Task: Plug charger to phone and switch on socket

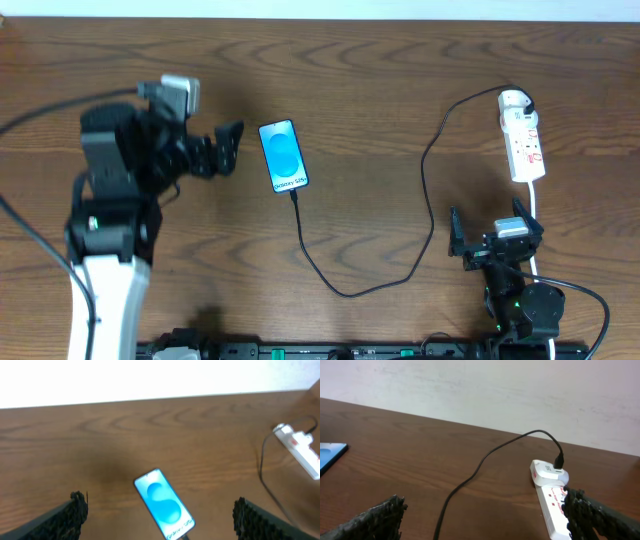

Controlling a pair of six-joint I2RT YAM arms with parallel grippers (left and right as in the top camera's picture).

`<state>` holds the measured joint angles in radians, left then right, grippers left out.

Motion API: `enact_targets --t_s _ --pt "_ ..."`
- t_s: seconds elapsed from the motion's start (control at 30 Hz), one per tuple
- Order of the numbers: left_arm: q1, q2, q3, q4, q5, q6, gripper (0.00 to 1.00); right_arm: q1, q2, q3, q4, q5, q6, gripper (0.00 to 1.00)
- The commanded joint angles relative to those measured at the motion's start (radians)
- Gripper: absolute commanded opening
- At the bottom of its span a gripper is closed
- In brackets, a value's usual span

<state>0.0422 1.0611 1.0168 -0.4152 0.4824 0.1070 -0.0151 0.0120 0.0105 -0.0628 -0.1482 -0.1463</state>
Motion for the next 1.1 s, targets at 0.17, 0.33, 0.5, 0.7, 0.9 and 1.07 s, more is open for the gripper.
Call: enact_targets --t_s 0.17,0.33,0.5,0.7,0.9,1.07 --pt "-0.003 -0.296 -0.401 0.309 -0.025 0.058 0.93 0.003 -0.006 -0.005 0.000 -0.008 0.010 0.99" --pt "-0.025 -0.448 -0.565 0.430 -0.083 0.062 0.93 0.003 -0.006 -0.005 0.000 -0.008 0.010 0.99" --pt "-0.061 -0.564 -0.661 0.459 -0.161 0.075 0.94 0.003 -0.006 -0.005 0.000 -0.008 0.010 0.99" --pt "-0.061 -0.693 -0.748 0.459 -0.209 0.084 0.93 0.003 -0.006 -0.005 0.000 -0.008 0.010 0.99" --pt "-0.060 -0.824 -0.851 0.459 -0.253 0.097 0.93 0.003 -0.006 -0.005 0.000 -0.008 0.010 0.99" --pt "-0.058 -0.915 -0.935 0.463 -0.277 0.122 0.93 0.003 -0.006 -0.005 0.000 -0.008 0.010 0.99"
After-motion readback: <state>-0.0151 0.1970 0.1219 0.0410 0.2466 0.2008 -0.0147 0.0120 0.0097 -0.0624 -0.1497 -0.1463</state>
